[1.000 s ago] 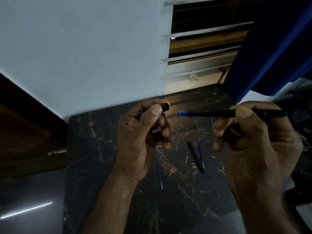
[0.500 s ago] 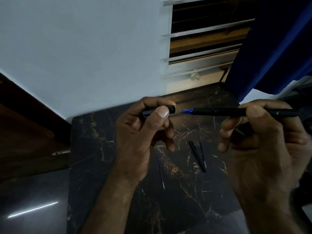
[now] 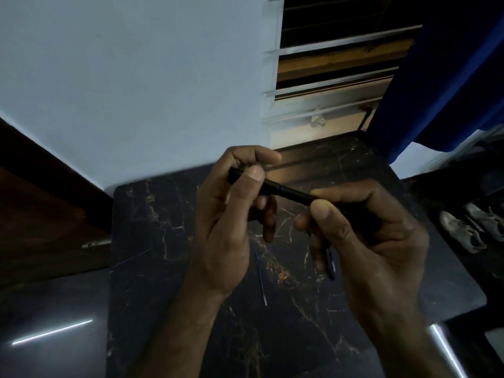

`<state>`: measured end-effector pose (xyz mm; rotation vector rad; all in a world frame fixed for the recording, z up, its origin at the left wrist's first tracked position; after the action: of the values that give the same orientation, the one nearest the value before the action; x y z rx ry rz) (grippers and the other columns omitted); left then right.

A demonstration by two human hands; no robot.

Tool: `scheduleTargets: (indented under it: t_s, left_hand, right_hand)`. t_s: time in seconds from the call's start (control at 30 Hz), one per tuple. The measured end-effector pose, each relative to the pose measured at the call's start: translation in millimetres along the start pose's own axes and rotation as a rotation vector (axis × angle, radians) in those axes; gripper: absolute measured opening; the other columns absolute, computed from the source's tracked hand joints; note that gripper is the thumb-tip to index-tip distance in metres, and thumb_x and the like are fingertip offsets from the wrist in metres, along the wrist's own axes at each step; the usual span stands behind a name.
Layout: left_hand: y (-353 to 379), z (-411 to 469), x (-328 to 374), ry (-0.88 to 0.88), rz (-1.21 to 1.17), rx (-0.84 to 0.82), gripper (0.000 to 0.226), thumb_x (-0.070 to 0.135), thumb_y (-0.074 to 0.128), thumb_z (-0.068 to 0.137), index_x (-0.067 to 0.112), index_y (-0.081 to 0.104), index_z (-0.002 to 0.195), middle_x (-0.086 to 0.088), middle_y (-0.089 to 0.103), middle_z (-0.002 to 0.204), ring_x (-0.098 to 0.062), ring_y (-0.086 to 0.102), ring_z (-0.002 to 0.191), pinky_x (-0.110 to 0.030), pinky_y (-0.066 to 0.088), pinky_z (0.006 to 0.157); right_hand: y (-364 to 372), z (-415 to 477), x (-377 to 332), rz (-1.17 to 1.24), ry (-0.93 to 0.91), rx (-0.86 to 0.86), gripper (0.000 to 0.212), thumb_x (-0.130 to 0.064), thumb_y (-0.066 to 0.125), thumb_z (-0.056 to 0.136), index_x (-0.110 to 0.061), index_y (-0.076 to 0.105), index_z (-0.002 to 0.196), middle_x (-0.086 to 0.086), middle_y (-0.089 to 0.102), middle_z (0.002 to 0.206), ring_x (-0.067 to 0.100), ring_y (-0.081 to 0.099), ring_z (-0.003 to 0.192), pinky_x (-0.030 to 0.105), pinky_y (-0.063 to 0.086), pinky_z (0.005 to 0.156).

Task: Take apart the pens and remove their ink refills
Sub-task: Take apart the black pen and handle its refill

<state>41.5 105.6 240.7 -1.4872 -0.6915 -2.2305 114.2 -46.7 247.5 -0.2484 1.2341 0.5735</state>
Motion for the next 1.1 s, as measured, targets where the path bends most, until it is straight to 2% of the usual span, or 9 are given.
scheduleTargets:
  t_s: [0.17,0.33,0.5,0.6,0.7,0.77,0.87,1.0,1.1]
  left_hand:
    - [-4,1,-2,0.055,-0.014,0.057,0.024,0.002,0.038,0.106,0.005,0.057,0.093,-0.009,0.039,0.063,-0.024,0.041,0.044,-0.028,0.042,0.042]
    - [-18,-5,-16,0.034,-0.033,0.055,0.018,0.014,0.044,0.105,0.004,0.055,0.095,-0.013,0.035,0.063,-0.028,0.042,0.043,-0.027,0.043,0.043]
    - [-55,-32,-59,-0.132,0.175,0.014,0.008,0.017,0.057,0.103,0.013,0.062,0.108,0.000,0.058,0.077,-0.020,0.063,0.056,-0.030,0.054,0.045]
    - [-71,-60,-100,-0.340,0.264,0.099,0.016,0.019,0.070,0.101,0.023,0.069,0.117,0.008,0.072,0.093,-0.012,0.076,0.078,-0.029,0.064,0.061]
    - [-79,-94,-146,-0.596,0.279,0.205,0.017,0.026,0.080,0.098,0.028,0.075,0.114,0.007,0.081,0.103,-0.016,0.081,0.096,-0.044,0.069,0.082]
    - [-88,-115,-172,-0.684,0.346,0.248,0.013,0.028,0.084,0.094,0.025,0.080,0.107,0.005,0.083,0.097,-0.016,0.081,0.092,-0.049,0.068,0.086]
    - [-100,-137,-197,-0.744,0.407,0.330,0.014,0.025,0.089,0.090,0.033,0.080,0.097,0.011,0.083,0.089,-0.005,0.080,0.085,-0.035,0.068,0.083]
    - [-112,-146,-219,-0.770,0.604,0.357,0.013,0.028,0.089,0.090,0.028,0.081,0.100,0.017,0.078,0.088,0.005,0.073,0.078,-0.017,0.060,0.073]
    - [-121,-150,-232,-0.824,0.663,0.347,0.013,0.026,0.087,0.092,0.022,0.081,0.103,0.010,0.079,0.088,0.000,0.074,0.077,-0.025,0.064,0.071]
  right_hand:
    - [15,-10,11,-0.018,-0.003,0.034,0.012,-0.013,0.078,0.095,-0.007,0.071,0.102,0.009,0.072,0.075,0.026,0.060,0.047,0.029,0.048,0.042]
    - [27,-23,37,0.090,0.088,0.001,0.010,-0.014,0.071,0.097,-0.008,0.075,0.103,0.009,0.074,0.077,0.016,0.065,0.054,0.026,0.051,0.047]
    - [19,-43,85,-0.339,0.154,-0.188,0.009,-0.028,0.074,0.099,-0.030,0.081,0.104,-0.011,0.076,0.086,0.009,0.073,0.075,0.025,0.057,0.063]
    - [18,-67,125,-0.637,0.214,-0.315,0.010,-0.030,0.072,0.099,-0.025,0.077,0.105,-0.014,0.070,0.093,0.006,0.066,0.080,0.023,0.055,0.065]
    - [25,-92,161,-0.715,0.316,-0.349,0.006,-0.028,0.072,0.102,-0.022,0.072,0.100,-0.012,0.065,0.091,0.005,0.061,0.079,0.023,0.052,0.065]
    - [30,-106,183,-0.755,0.410,-0.336,0.010,-0.027,0.072,0.104,-0.026,0.068,0.095,-0.015,0.061,0.087,0.003,0.057,0.076,0.017,0.046,0.063]
    - [33,-121,212,-0.800,0.491,-0.336,0.012,-0.030,0.069,0.105,-0.021,0.068,0.097,-0.010,0.061,0.090,0.005,0.054,0.075,0.017,0.038,0.063]
    - [36,-132,233,-0.876,0.509,-0.430,0.016,-0.038,0.065,0.107,-0.023,0.071,0.105,-0.006,0.067,0.099,0.012,0.062,0.084,0.026,0.050,0.071]
    - [30,-136,237,-0.901,0.527,-0.371,0.009,-0.036,0.067,0.105,-0.029,0.070,0.100,-0.011,0.069,0.094,0.007,0.064,0.082,0.030,0.056,0.075]
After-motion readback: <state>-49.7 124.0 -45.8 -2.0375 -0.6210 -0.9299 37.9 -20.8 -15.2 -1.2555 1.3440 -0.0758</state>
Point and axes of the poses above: each hand's wrist, its own z-axis towards the middle knuckle, its own y-axis out of the palm, x = y × z, the point moved 3 cm from there along z, towards the middle knuckle
